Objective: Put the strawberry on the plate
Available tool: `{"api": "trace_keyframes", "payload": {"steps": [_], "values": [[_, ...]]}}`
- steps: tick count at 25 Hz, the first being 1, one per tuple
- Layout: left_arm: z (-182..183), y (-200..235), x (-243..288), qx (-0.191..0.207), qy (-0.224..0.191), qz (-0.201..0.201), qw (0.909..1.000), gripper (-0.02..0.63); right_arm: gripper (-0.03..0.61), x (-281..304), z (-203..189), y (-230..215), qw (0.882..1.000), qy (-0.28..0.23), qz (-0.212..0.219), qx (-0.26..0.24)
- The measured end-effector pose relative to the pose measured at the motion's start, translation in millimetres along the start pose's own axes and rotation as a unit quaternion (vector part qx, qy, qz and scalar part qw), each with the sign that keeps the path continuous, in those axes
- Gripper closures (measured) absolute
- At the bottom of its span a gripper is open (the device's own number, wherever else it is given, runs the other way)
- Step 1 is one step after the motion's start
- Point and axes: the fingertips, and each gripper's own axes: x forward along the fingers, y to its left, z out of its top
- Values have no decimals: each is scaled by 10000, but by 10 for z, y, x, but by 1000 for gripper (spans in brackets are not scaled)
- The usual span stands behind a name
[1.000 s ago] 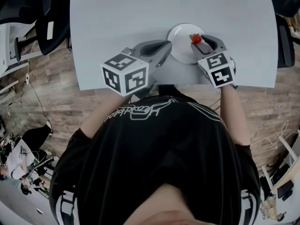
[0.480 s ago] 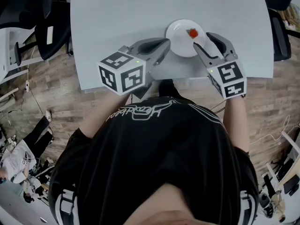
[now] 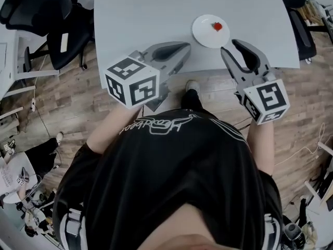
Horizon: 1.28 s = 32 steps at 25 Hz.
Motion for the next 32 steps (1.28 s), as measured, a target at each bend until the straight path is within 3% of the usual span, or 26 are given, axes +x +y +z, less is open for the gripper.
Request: {"api": "trace_keyframes", "payload": {"steps": [10, 16, 24, 32], "values": [[-217, -672, -1013, 424, -171, -256, 9986, 607, 551, -739, 410, 1204, 9957, -773, -425, -291], [-415, -1009, -1401, 679, -271, -441, 9963, 607, 563, -1068, 398, 1773, 9934, -1077, -264, 277], [-737, -1298, -1733, 776, -243, -648, 9946, 607, 569, -1304, 152, 2213, 9908, -1073, -202, 803], [-874, -1510, -1886, 912, -156, -822, 9923, 607, 569, -1391, 143, 2472, 9913, -1042, -228, 769]]}}
